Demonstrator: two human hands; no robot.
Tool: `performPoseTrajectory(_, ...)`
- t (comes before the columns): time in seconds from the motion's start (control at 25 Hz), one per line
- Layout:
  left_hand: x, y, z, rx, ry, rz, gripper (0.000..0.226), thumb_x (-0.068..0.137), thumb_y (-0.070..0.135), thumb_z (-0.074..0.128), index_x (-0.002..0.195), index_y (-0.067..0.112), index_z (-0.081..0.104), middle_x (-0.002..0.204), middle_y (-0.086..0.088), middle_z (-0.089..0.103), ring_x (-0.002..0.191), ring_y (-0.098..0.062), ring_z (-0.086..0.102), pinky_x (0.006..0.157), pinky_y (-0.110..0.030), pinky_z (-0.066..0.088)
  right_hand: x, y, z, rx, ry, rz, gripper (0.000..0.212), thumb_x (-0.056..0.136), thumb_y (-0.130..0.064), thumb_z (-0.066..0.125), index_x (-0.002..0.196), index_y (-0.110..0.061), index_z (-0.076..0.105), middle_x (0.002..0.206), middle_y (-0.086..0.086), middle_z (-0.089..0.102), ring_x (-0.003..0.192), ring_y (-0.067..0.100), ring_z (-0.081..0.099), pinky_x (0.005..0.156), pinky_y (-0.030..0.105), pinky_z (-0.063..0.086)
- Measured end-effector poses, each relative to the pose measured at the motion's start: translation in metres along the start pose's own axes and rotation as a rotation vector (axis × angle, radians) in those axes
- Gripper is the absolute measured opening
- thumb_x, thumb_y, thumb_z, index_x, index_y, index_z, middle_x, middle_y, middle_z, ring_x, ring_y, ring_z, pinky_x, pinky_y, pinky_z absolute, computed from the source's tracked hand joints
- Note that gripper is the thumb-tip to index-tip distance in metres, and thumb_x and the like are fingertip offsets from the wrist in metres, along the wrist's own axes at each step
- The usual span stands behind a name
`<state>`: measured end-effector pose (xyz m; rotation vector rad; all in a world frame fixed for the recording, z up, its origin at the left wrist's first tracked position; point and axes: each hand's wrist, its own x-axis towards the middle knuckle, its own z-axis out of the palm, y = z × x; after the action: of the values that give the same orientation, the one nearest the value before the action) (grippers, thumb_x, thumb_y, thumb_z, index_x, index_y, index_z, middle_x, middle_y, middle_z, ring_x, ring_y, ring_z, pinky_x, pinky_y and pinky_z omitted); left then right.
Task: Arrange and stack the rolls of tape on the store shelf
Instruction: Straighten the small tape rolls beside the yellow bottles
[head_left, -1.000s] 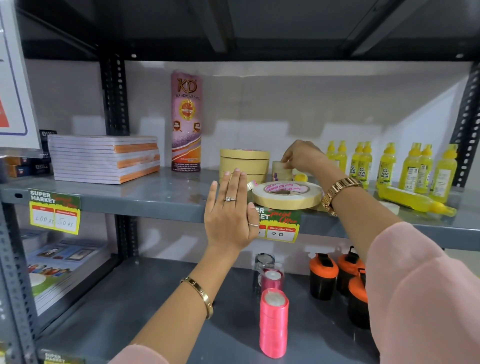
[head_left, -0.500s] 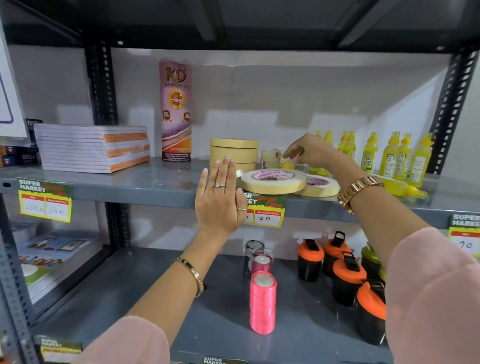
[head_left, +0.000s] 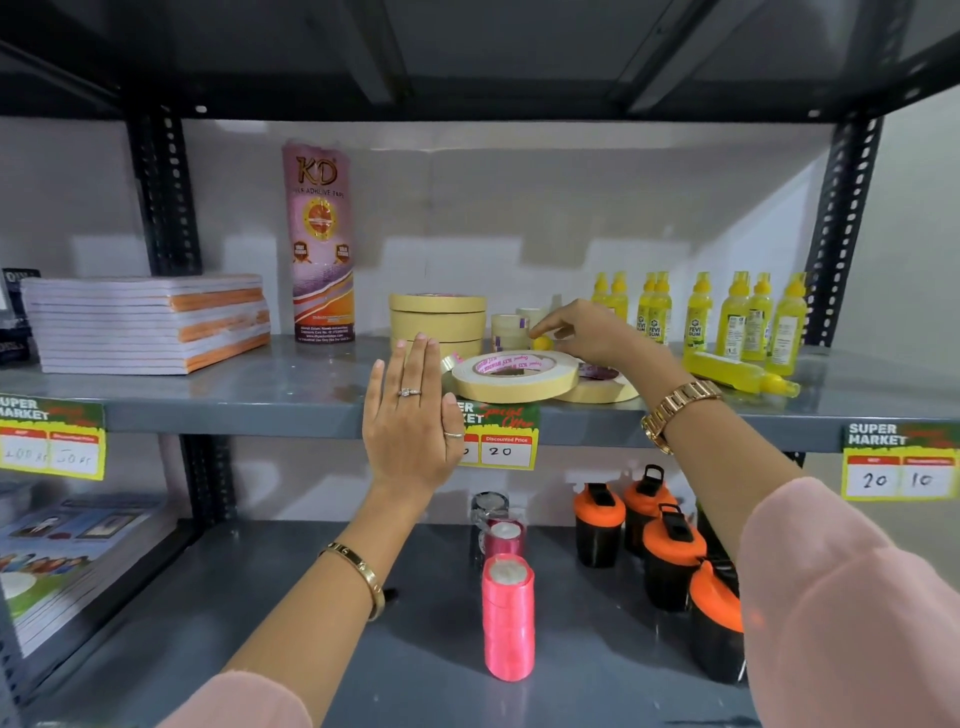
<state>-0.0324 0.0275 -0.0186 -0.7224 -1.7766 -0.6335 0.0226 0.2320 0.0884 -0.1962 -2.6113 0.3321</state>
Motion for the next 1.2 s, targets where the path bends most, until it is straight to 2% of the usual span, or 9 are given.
performPoseTrajectory(0.2,0.0,-0.001,0.001,0.004,0.003,0.008,0.053,0.086,0.023,0.027,0.129,-0.002,0.047,0.133,-0.018,0.051,0.124,-0.034,0.045,0.105,-0.046,0.029,0.002,0.001,0.0,-0.107,-0.009,-0.031,0.022,0.086,-0.004,0.059,0.105,-0.012,0.066,0.115,0.011,0.067,0.106,0.026,0.062,0.094,0.039,0.052)
performPoseTrajectory(0.36,0.0,-0.001,0.0,0.006,0.001,0.011,0.053,0.086,0.023,0.028,0.128,-0.003,0.047,0.133,-0.019,0.051,0.123,-0.036,0.046,0.104,-0.052,0.028,0.002,0.005,-0.002,-0.179,0.021,-0.022,0.015,0.095,-0.014,0.048,0.107,-0.01,0.055,0.113,0.02,0.063,0.092,0.028,0.056,0.082,0.038,0.047)
performPoseTrajectory(0.44,0.0,0.0,0.0,0.004,-0.003,0.008,0.053,0.086,0.023,0.028,0.129,-0.003,0.047,0.133,-0.019,0.051,0.123,-0.036,0.046,0.104,-0.052,0.029,0.003,0.001,-0.005,-0.135,-0.001,-0.022,0.025,0.091,-0.006,0.054,0.114,-0.015,0.055,0.121,0.015,0.06,0.105,0.029,0.057,0.092,0.043,0.049)
performPoseTrajectory(0.52,-0.001,0.0,0.0,0.001,-0.003,0.005,0.053,0.086,0.023,0.027,0.129,-0.002,0.046,0.133,-0.019,0.051,0.124,-0.036,0.045,0.104,-0.051,0.029,0.005,-0.005,-0.007,-0.117,-0.071,-0.027,0.04,0.085,0.004,0.057,0.116,-0.021,0.06,0.13,0.008,0.056,0.114,0.026,0.054,0.094,0.038,0.047)
performPoseTrajectory(0.56,-0.001,0.0,0.0,-0.001,-0.002,0.005,0.053,0.086,0.023,0.027,0.129,-0.002,0.046,0.133,-0.019,0.051,0.124,-0.036,0.045,0.104,-0.051,0.029,0.007,-0.008,-0.007,-0.144,-0.099,-0.032,0.041,0.083,0.005,0.057,0.114,-0.021,0.063,0.132,0.005,0.055,0.116,0.025,0.053,0.092,0.033,0.046)
performPoseTrajectory(0.72,-0.001,-0.001,0.0,-0.004,0.004,0.006,0.053,0.086,0.023,0.027,0.129,-0.002,0.046,0.133,-0.019,0.051,0.124,-0.036,0.045,0.104,-0.051,0.029,0.011,-0.012,-0.001,-0.21,-0.105,-0.051,0.031,0.085,-0.001,0.061,0.11,-0.018,0.069,0.127,0.007,0.061,0.117,0.024,0.054,0.093,0.031,0.043)
performPoseTrajectory(0.96,0.0,-0.002,0.002,0.0,0.012,0.014,0.053,0.086,0.023,0.027,0.129,-0.001,0.046,0.133,-0.018,0.051,0.124,-0.035,0.045,0.104,-0.051,0.03,0.013,-0.012,0.003,-0.246,-0.018,-0.076,0.03,0.086,-0.002,0.06,0.113,-0.013,0.068,0.122,0.009,0.067,0.113,0.028,0.057,0.094,0.034,0.045)
performPoseTrajectory(1.08,-0.001,-0.001,0.001,-0.004,0.007,0.021,0.053,0.086,0.022,0.028,0.129,-0.002,0.047,0.132,-0.018,0.052,0.123,-0.035,0.046,0.103,-0.052,0.031,0.011,-0.006,0.001,-0.328,0.06,-0.079,0.027,0.092,-0.006,0.053,0.116,-0.013,0.062,0.113,0.016,0.068,0.103,0.033,0.059,0.083,0.037,0.049)
performPoseTrajectory(1.2,-0.001,0.003,-0.002,-0.003,-0.003,0.017,0.052,0.086,0.021,0.028,0.128,-0.003,0.047,0.132,-0.019,0.052,0.122,-0.036,0.047,0.103,-0.055,0.027,0.006,0.003,-0.013,-0.357,0.213,0.016,0.025,0.096,-0.016,0.047,0.119,-0.009,0.056,0.108,0.024,0.066,0.1,0.038,0.061,0.079,0.042,0.051)
